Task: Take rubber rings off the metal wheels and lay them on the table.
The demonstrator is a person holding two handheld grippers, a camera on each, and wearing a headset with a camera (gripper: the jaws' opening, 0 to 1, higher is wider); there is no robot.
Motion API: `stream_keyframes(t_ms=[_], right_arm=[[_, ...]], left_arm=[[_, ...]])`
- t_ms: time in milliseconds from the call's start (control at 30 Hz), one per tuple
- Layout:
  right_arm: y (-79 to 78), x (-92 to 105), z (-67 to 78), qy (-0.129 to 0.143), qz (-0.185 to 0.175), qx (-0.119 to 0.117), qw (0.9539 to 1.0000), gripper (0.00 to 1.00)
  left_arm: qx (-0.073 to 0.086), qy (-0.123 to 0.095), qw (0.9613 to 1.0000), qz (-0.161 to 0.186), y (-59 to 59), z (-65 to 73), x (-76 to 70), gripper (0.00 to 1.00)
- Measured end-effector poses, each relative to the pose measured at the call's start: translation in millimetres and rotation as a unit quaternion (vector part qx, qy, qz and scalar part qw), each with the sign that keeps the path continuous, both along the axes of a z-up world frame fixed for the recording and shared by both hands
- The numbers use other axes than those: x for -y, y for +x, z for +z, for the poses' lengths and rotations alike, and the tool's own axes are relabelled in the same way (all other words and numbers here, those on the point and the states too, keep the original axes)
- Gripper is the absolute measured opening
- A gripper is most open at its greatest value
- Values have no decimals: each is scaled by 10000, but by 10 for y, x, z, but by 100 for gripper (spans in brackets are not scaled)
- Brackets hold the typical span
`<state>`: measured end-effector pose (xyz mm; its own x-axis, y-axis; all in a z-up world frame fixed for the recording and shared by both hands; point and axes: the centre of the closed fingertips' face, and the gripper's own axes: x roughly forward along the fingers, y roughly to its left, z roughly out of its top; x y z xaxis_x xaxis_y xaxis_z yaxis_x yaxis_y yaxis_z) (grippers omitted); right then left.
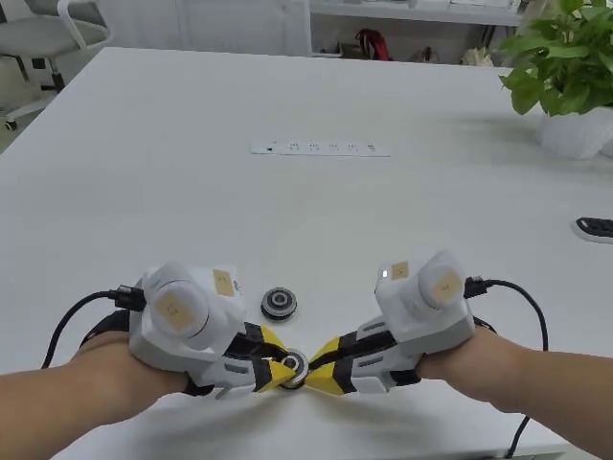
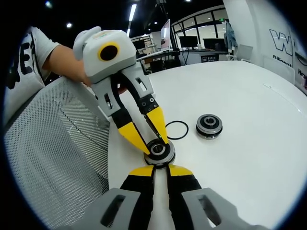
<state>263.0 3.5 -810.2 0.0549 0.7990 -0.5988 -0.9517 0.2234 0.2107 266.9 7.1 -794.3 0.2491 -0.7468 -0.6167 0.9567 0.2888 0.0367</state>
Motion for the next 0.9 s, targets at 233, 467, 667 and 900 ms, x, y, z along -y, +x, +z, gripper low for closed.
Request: stream_keyframes(t_ms=[233,467,667,900], right_arm=[[9,12,-6,108,-166,-258,9995,4],[54,32,-27,187,-432,-538,9974,0],[48,27,-30,149,-428,-476,9978,0],[68,37,-28,197,-595,-652,9959,0]], left_arm=[[-7,-1,10000,18,-1,0,-3,13],[-5,8,10000,25,-2,-2,-2,13],[-5,13,10000,31,1,-4,-2,13],[21,34,10000,30,7,-9,-3,13]])
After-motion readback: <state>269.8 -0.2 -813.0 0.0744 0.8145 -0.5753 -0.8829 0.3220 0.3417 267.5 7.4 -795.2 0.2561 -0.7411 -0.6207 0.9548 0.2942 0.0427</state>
